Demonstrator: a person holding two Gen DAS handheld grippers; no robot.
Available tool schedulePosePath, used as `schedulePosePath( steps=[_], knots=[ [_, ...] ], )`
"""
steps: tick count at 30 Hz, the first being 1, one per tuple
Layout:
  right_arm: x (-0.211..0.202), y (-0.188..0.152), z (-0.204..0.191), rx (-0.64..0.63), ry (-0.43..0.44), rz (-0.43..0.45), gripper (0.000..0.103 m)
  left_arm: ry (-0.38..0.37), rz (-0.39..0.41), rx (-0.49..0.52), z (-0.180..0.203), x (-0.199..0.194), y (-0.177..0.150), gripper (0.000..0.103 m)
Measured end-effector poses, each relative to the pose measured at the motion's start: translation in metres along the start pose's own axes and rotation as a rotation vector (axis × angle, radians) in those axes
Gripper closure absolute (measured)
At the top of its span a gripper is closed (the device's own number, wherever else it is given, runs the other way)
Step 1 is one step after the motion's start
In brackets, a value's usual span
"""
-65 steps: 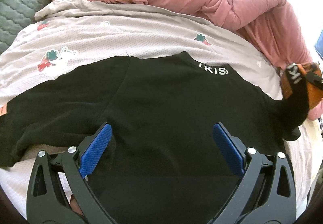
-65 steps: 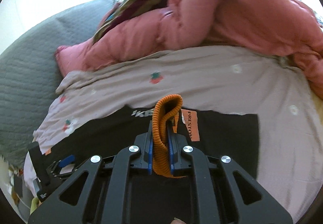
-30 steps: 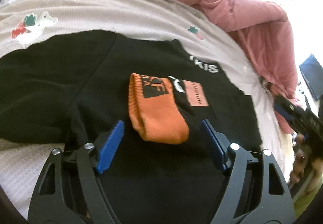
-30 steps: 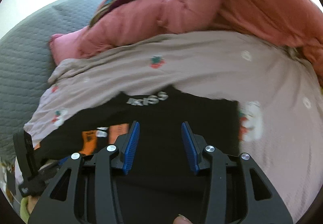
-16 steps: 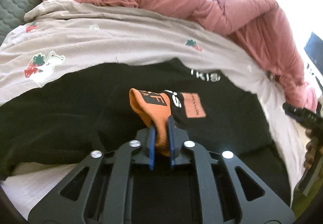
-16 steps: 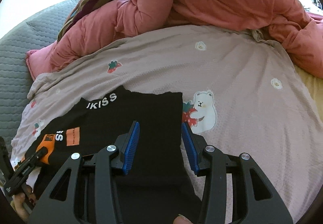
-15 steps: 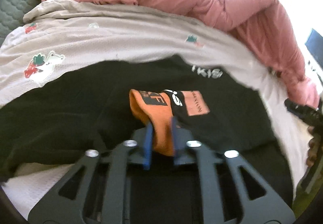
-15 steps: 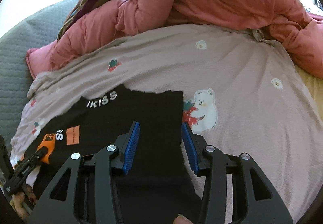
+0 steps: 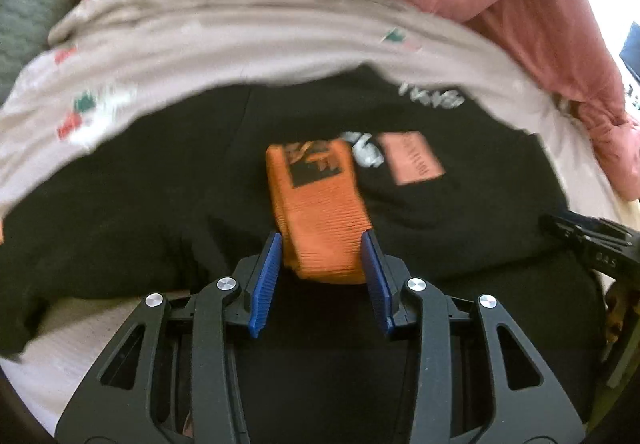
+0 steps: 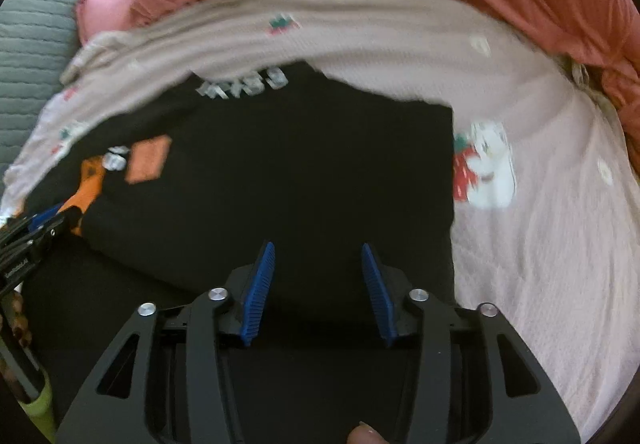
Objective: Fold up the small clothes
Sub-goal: 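Lay the cuff on the sweatshirt body and open the right tool, then move the left tool to the other orange cuff and grasp it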
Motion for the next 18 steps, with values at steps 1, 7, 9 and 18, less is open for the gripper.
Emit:
schedulePosePath(
  steps=[1, 7, 9, 18],
  knots=[
    [0.001, -0.002, 0.002, 0.010, 0.012, 0.003, 0.057, -0.014, -0.011, -0.021, -0.005, 0.002, 0.000, 0.068],
    [-0.012, -0.002, -0.001, 0.011, 0.041, 0.034, 0.048, -0.028, 0.006, -0.038, -0.013, -0.010, -0.002, 0.068],
    [-0.019, -0.003, -0.003, 0.003, 0.045, 0.052, 0.036, -0.030, 0.018, -0.030, -0.013, -0.017, -0.002, 0.066],
    [-0.038, 0.001, -0.017, -0.025, 0.067, 0.097, 0.027, 0.034, 0.079, -0.036, -0.026, -0.045, -0.005, 0.029]
  ],
)
Point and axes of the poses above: each gripper's, at about its wrist camera, not at the fingertips, and x roughly the way its jaws point, z to its right, y to its top, the point moved 2 cm from there along x, roughly the way its jaws point, and after that the axes turned 11 degrees about y, right-handed, at the moved point
